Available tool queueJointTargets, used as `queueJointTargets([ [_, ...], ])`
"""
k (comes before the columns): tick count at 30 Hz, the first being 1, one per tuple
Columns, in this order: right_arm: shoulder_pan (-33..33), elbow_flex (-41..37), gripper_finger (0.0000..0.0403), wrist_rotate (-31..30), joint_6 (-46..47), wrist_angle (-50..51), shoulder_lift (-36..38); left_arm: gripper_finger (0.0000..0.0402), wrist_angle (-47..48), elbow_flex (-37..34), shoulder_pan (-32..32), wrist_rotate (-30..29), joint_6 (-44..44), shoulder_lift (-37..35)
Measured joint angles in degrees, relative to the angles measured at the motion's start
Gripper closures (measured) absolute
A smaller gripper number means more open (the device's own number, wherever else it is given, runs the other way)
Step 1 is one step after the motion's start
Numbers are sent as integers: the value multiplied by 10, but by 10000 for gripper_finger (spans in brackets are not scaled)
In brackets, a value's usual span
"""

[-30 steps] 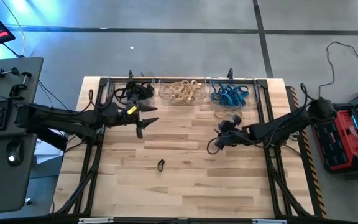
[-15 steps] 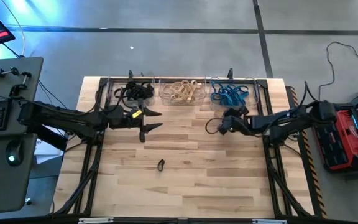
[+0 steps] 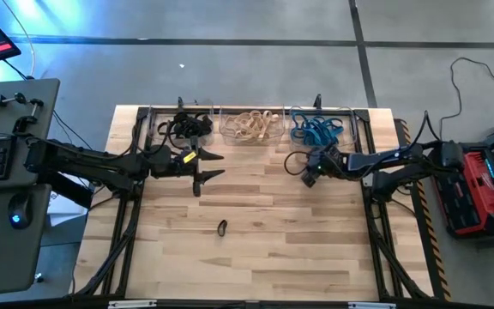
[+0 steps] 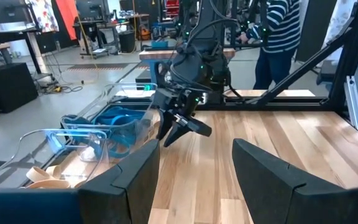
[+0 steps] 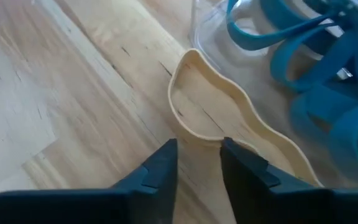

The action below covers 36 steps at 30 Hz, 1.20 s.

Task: Sort rubber bands into baskets
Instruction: Put the brown rubber band into the middle transparent bin

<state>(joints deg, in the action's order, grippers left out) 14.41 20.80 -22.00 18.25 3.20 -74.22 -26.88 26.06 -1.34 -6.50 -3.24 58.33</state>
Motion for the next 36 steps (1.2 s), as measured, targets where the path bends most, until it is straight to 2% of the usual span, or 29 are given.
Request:
queueJointTargets([
  [6,11,0,382,56,-38,-4,0,206,0,0,0,0,-4,0],
  [9,-2,8,395,71,-60,-1,0,206,0,0,0,0,-7,0],
  [13,-21,29,358,43,-73,22,0,206,0,0,0,0,-11,0],
  [21,-4,36,244,20,-141,29,-10,206,0,0,0,0,-10,0],
  [26,11,38,234,26,-170,14,-50,206,1,0,0,0,-10,0],
  [30,8,38,275,28,-168,7,-66,206,2,0,0,0,-14,0],
  [35,-12,54,380,55,-155,29,-57,206,5,0,0,0,-13,0],
  [36,-17,62,391,65,-154,35,-54,206,8,0,0,3,-13,0],
])
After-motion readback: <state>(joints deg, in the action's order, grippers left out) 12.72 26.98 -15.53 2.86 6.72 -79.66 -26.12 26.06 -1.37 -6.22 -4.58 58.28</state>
